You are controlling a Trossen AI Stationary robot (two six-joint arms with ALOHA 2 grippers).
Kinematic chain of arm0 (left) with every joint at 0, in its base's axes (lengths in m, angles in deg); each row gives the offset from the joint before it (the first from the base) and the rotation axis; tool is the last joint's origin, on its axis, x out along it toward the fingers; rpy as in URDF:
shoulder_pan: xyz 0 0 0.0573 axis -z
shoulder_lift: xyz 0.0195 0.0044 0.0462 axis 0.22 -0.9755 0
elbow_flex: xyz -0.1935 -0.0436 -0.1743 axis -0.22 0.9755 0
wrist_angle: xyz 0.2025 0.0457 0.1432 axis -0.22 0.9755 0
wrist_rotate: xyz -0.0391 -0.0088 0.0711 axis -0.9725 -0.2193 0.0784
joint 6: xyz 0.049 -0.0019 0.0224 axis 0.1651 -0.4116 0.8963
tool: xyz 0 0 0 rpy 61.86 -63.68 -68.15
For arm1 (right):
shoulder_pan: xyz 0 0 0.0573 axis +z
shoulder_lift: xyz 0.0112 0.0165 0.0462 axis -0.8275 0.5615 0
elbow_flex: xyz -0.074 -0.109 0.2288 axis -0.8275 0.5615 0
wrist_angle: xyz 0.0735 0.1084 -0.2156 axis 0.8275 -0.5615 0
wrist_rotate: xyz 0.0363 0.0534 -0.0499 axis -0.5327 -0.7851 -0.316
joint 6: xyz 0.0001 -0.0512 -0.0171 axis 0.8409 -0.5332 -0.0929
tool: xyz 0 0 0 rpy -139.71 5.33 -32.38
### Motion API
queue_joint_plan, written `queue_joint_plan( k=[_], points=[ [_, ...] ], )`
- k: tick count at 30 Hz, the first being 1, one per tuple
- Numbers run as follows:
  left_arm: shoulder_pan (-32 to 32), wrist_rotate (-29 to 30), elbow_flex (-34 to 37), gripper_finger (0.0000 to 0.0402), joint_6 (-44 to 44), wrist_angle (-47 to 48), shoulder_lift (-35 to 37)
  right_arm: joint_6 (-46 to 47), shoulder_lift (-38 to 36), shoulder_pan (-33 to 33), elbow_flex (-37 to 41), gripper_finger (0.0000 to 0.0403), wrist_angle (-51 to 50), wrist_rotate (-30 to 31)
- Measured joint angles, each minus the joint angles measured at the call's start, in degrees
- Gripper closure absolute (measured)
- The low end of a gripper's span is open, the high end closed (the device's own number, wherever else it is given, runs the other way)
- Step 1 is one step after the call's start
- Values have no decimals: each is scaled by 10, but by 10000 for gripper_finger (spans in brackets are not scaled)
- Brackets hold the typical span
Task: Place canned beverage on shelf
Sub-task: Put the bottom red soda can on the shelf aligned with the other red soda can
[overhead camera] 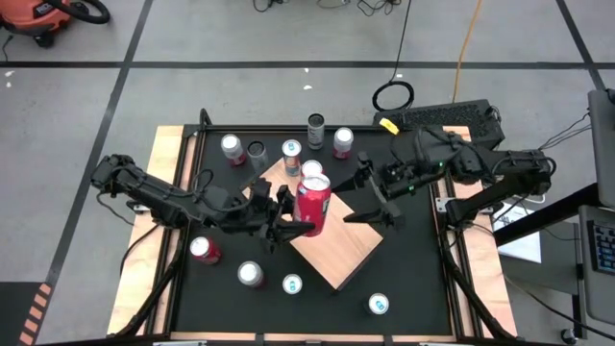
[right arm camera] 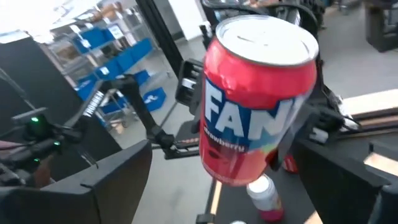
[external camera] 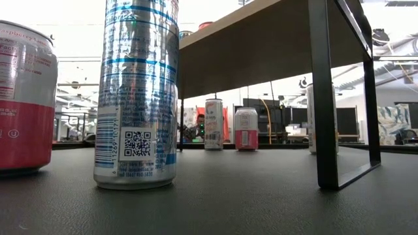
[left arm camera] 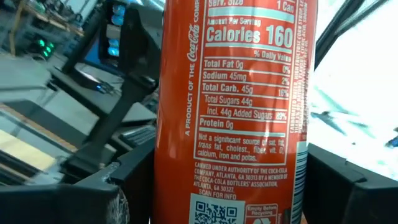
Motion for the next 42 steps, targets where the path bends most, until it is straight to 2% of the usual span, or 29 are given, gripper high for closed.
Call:
queue_joint_plan(
  k=[4,12,22,30,35,42],
  points=[
    [-7,-32,0,113,-21,-22,0,-9,0,-21,0,34,22,-35],
    [-13,-61,0,113,-21,-55,-1,5,11,-54,0,34,54,-49],
    [-49,-150,-1,113,-22,-106,-21,79,84,-63,0,34,218,-149],
    [-72,-190,1,113,-21,-103,-21,80,113,-63,0,36,284,-159],
    [-78,-198,1,113,-21,-102,-21,76,112,-63,0,58,286,-160],
    [-77,-182,1,95,-31,-88,-21,75,112,-63,1,115,283,-167]
  ],
)
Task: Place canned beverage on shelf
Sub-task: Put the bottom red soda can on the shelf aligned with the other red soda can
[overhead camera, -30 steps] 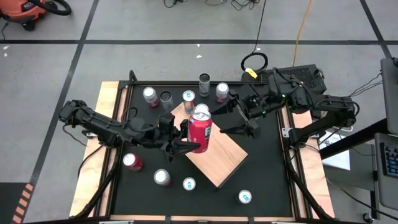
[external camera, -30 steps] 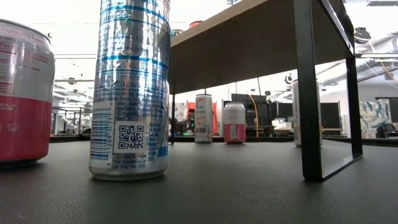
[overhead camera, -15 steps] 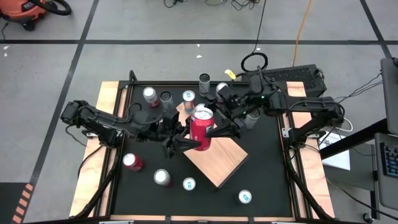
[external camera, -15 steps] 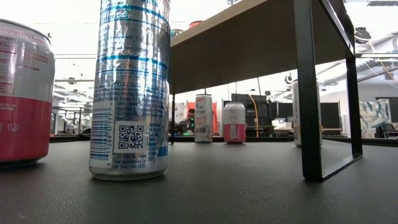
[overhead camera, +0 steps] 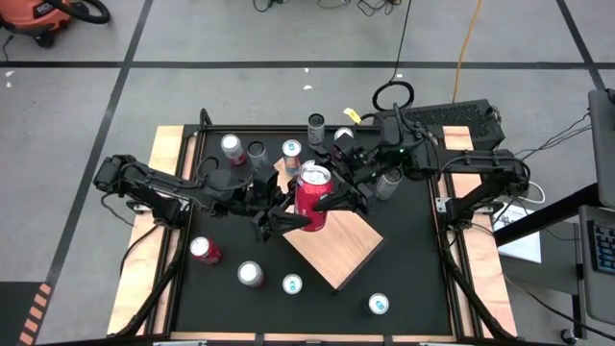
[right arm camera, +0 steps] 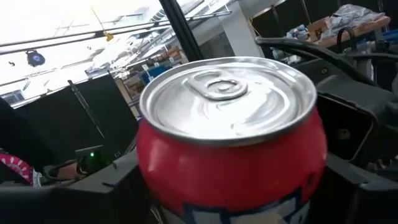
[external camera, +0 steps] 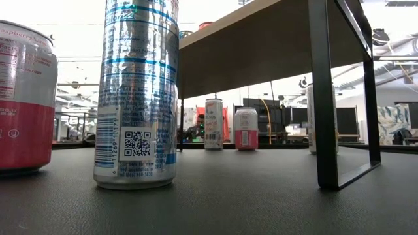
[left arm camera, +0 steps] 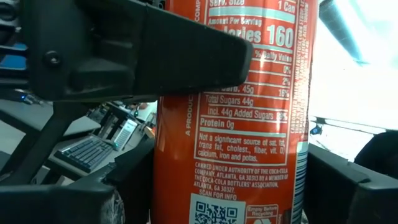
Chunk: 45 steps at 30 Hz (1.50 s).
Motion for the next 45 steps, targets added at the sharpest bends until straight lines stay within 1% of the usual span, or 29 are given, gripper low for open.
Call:
queue_joint_plan(
  k=[2,5,11,18,21,26,29,34,37,41,45],
  points=[
    [0,13,0,87,-10,10,1,0,0,0,0,127,0,-2],
    [0,23,0,76,-16,18,2,0,0,0,0,133,0,-2],
    [1,51,0,51,-20,26,3,1,-1,-1,0,126,-3,1],
    [2,82,1,8,-20,34,10,10,-10,-14,0,127,-23,2],
    [2,89,1,4,-19,59,21,21,-14,-21,0,127,-42,2],
    [2,104,2,4,-14,129,49,27,-21,-25,0,128,-58,6],
    [2,130,2,4,2,163,72,28,-33,-26,0,128,-94,8],
    [2,184,2,4,30,212,113,23,-54,-25,0,128,-158,39],
    [2,208,2,4,43,230,128,24,-60,-25,0,128,-191,79],
    [9,229,-6,4,71,245,136,35,-64,-25,0,128,-210,145],
    [22,247,-38,4,104,312,133,48,-65,-24,0,128,-224,196]
  ],
)
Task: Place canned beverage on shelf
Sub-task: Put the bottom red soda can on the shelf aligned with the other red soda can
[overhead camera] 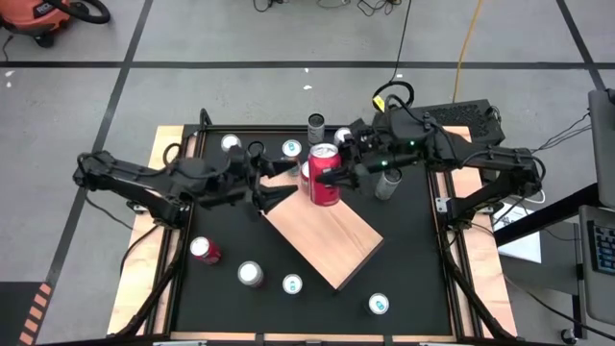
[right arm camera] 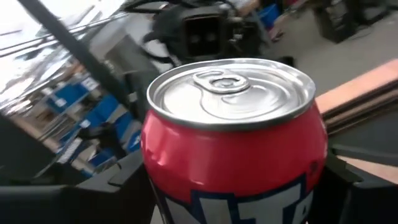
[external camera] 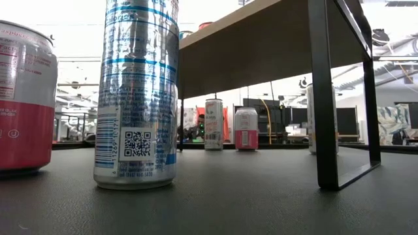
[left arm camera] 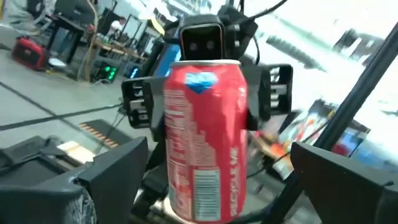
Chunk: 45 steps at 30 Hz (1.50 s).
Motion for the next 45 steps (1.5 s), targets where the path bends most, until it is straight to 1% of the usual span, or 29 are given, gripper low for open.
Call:
queue_joint_plan(
  k=[3,6,11,15,20,25,29,34,40,45],
  points=[
    [5,14,-24,4,-3,72,-2,12,0,0,0,128,-21,55],
    [11,43,-42,4,-4,116,-4,13,0,0,0,128,-26,87],
    [13,55,-44,4,-12,125,-5,20,0,0,0,128,-27,136],
    [10,64,-44,4,-34,132,-9,22,1,0,0,128,-30,159],
    [-1,64,-44,4,-39,133,-23,42,1,7,0,128,-45,205],
    [-14,33,-44,4,-64,132,-43,46,1,16,0,128,-44,208],
    [-23,9,-44,4,-64,117,-56,52,7,21,0,128,-45,209],
    [-30,1,-44,4,-65,101,-70,53,18,33,0,128,-45,211],
    [-31,-12,-44,4,-65,109,-72,57,23,42,0,128,-39,207],
    [-31,5,-44,4,-64,109,-72,59,22,49,0,128,-34,206]
  ],
)
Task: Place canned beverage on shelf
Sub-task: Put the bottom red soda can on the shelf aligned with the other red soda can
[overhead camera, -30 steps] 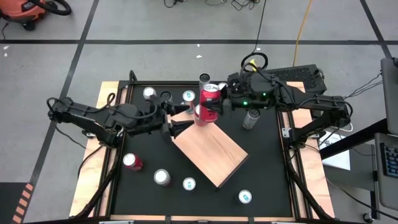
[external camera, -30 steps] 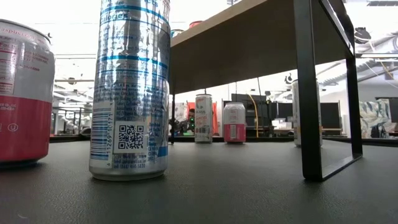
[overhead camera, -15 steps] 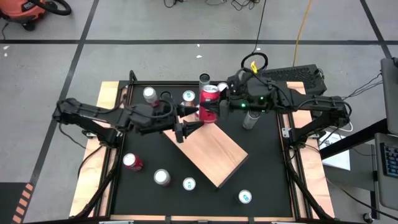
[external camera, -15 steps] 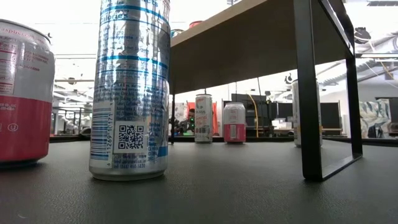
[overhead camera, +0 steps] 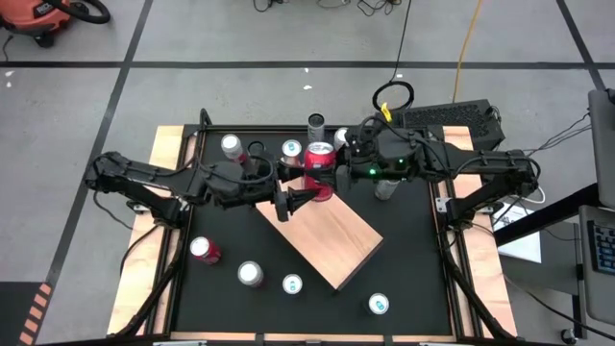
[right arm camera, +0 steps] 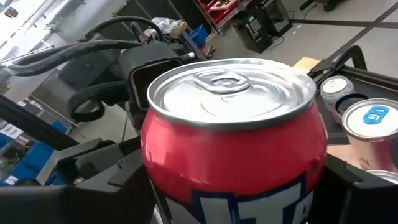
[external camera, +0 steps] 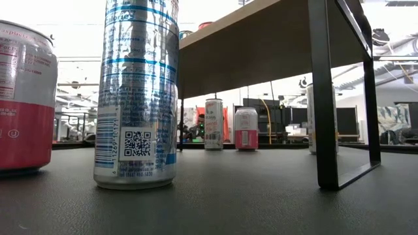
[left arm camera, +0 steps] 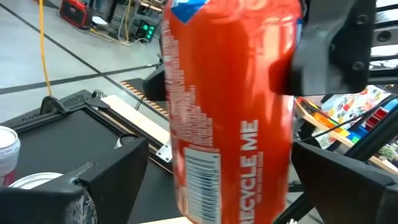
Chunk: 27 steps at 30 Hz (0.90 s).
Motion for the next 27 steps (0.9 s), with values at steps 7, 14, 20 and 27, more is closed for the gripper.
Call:
queue_joint_plan(
  k=[7,14,20,27],
  points=[
    [-2,-33,0,4,-18,-1,-10,-2,0,10,0,128,7,1],
    [-6,-63,0,4,-45,-7,-24,-10,0,9,0,128,14,2],
    [-7,-66,0,21,-45,-30,-28,-11,0,9,0,127,12,2],
    [-8,-70,0,70,-43,-46,-28,-13,-1,9,0,125,13,2]
  ],
)
